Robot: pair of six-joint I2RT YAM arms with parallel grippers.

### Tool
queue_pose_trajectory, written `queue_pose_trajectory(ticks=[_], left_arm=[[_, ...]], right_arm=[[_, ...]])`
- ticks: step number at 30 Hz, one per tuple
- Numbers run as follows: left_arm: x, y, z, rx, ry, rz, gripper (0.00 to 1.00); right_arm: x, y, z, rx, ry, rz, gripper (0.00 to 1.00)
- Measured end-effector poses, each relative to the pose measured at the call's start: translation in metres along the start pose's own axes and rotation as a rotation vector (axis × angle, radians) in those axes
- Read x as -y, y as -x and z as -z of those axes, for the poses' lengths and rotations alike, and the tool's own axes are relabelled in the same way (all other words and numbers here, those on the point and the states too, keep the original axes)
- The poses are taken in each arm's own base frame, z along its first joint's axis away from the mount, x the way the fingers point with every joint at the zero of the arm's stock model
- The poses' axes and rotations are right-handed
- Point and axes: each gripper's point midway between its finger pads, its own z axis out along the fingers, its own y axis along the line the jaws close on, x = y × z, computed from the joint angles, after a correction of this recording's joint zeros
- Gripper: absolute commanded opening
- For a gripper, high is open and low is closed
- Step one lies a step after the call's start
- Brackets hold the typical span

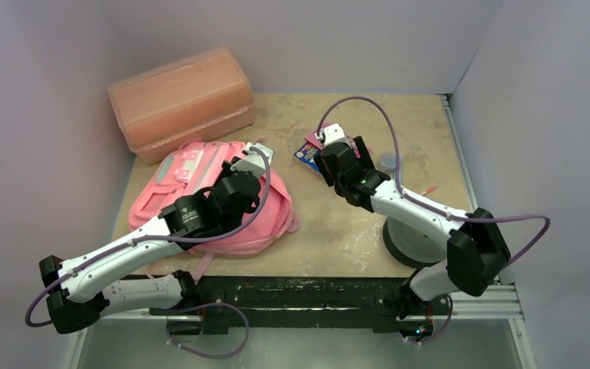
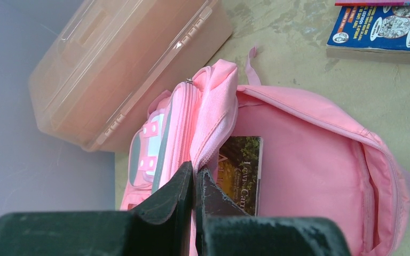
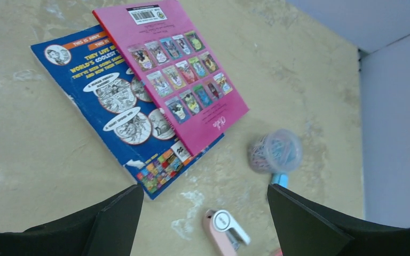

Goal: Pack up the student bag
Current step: Pick up the book from the center of the board.

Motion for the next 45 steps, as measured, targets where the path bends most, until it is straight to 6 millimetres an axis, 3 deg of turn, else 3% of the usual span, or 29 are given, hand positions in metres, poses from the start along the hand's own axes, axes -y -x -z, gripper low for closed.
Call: queue_pose_trajectory(ticks=[8,14,20,25,31,35,45], left_arm=[[0.000,-0.001,0.002,0.002,-0.013,0.023,0.00],[0.016,-0.011,0.011,-0.068,-0.120,0.093,0.00],[0.045,-0.039,0.022,-0.173,-0.248,0.201,0.02],[0.078,-0.068,0.030,-0.289,-0.357,0.238,0.02],[0.097,-0.079,0.033,-0.358,-0.412,0.252,0.00],[0.100,-0.079,0.034,-0.363,-0.426,0.261,0.00],[0.094,-0.079,0.038,-0.345,-0.431,0.278,0.00]], right_arm=[[-0.002,0.018,-0.038,-0.011,-0.050,0.246,0.87],[-0.006,0.006,-0.077,-0.031,-0.058,0.350,0.83],[-0.015,-0.016,-0.108,-0.071,-0.085,0.462,0.70],[-0.021,-0.028,-0.124,-0.100,-0.107,0.537,0.66],[-0.018,-0.026,-0.132,-0.103,-0.159,0.576,0.64],[-0.015,-0.029,-0.138,-0.111,-0.211,0.600,0.54],[-0.019,-0.039,-0.150,-0.136,-0.249,0.625,0.10]])
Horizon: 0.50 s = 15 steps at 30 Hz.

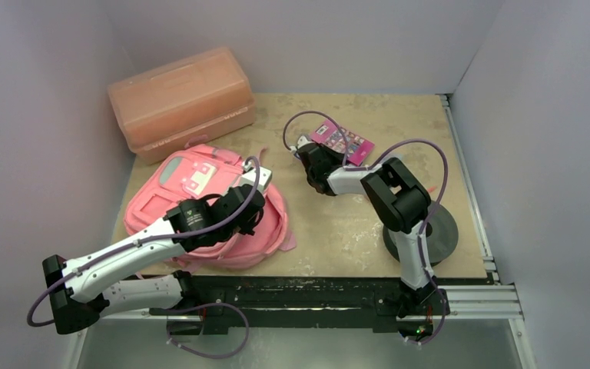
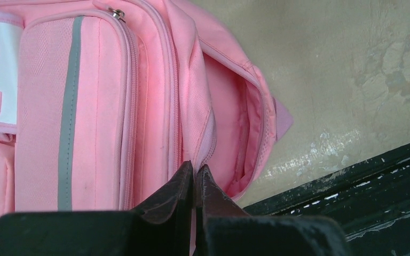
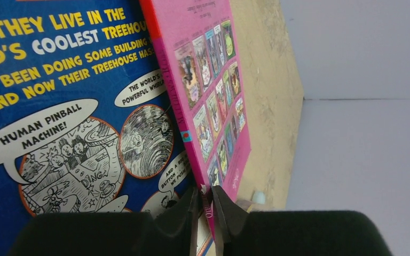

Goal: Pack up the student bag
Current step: Pick up the book from the center of the board.

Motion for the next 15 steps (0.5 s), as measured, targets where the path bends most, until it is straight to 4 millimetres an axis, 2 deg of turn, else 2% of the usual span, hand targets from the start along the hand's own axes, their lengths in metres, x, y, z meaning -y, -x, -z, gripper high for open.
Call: queue_pose_trajectory(ticks=[2,6,8,10,12,15], left_arm=[[0.000,0.001,0.001,0.005,-0.002,0.003,0.00],[-0.001,0.001,0.002,0.006,-0.002,0.004,0.01],[0.000,0.001,0.001,0.007,-0.002,0.004,0.06],[0.000,0.001,0.001,0.006,-0.004,0.004,0.20],[0.002,0.000,0.000,0.008,-0.014,0.012,0.39],[0.006,-0.004,-0.001,0.019,-0.049,0.031,0.61]], right_arm=[[-0.001,0.000,0.000,0.000,0.004,0.005,0.00],[0.001,0.001,0.000,0.002,-0.002,0.014,0.00],[0.002,0.001,-0.001,0.002,-0.003,0.016,0.00],[0.004,0.002,0.000,0.004,-0.003,0.018,0.00],[0.009,0.004,0.003,0.009,0.000,0.014,0.00],[0.027,0.015,0.016,0.050,0.028,-0.036,0.00]])
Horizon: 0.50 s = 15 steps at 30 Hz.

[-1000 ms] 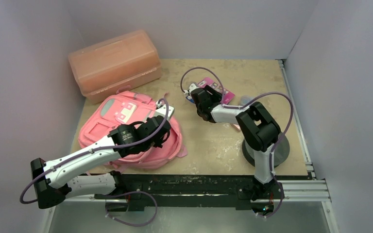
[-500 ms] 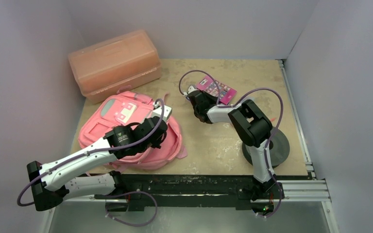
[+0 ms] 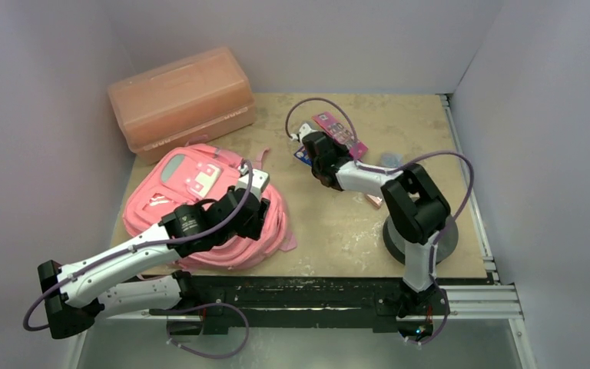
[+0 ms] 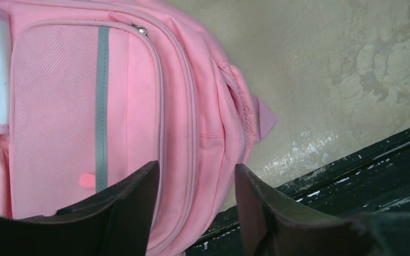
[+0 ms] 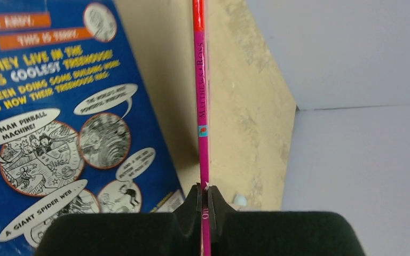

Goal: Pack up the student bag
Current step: Pick up the book from the center of the board.

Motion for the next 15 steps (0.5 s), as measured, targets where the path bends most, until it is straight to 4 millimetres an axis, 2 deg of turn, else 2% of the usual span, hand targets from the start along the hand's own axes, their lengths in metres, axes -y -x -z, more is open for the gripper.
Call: queue_pose_trajectory(ticks=[4,7,11,15], left_arm=[[0.005,0.004,0.005,0.048,-0.054,0.038,0.80],[0.008,0.018,0.013,0.113,-0.084,0.097,0.88],[0.002,0.033,0.016,0.158,-0.093,0.268,0.94],[-0.017,0.046,0.000,0.111,-0.066,0.523,0.95]], right_arm=[[0.038,0.023,0.027,0.081,0.021,-0.144,0.00],[0.050,0.033,0.042,0.127,0.063,-0.228,0.00],[0.040,0.023,0.057,0.158,0.146,-0.284,0.00],[0.020,0.006,0.069,0.162,0.241,-0.307,0.00]])
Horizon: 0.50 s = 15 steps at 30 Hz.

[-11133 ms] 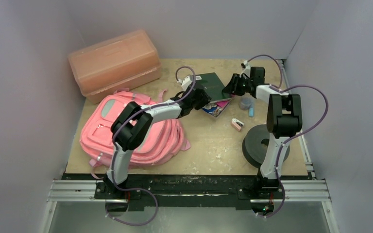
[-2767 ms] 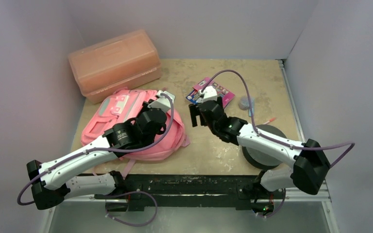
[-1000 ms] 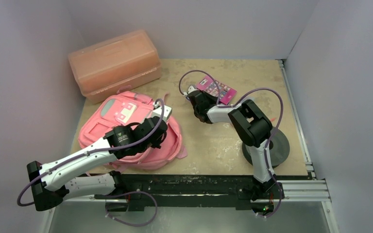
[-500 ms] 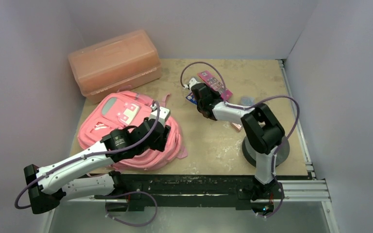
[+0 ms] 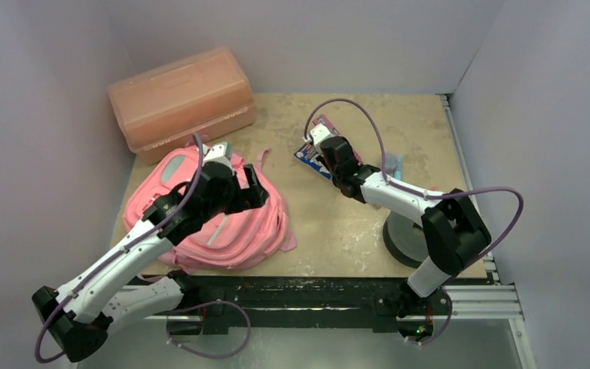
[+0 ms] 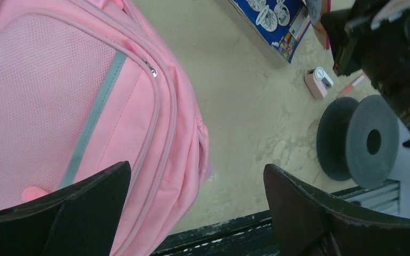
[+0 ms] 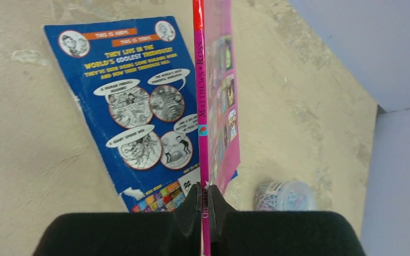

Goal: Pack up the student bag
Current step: Pick up the book from the center of the board.

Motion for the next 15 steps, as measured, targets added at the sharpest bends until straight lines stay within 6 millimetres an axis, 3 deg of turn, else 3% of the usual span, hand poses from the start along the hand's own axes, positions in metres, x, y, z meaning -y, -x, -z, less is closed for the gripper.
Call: queue_pose_trajectory(ticks=[4,9,12,15], left_arm=[[0.001,0.012,-0.029,-0.094,0.016,0.201,0.93],[0.015,0.018,-0.060,-0.211,-0.053,0.409,0.90],[0.032,0.023,-0.077,-0.282,-0.114,0.538,0.77],[0.055,0.027,-0.095,-0.359,-0.188,0.647,0.76]], right_arm=[[-0.012,-0.008,0.013,0.026,0.085,-0.056,0.00],[-0.012,0.003,0.038,0.111,0.155,-0.134,0.00],[-0.010,0.015,0.052,0.178,0.186,-0.159,0.00],[-0.013,0.027,0.068,0.242,0.218,-0.165,0.00]])
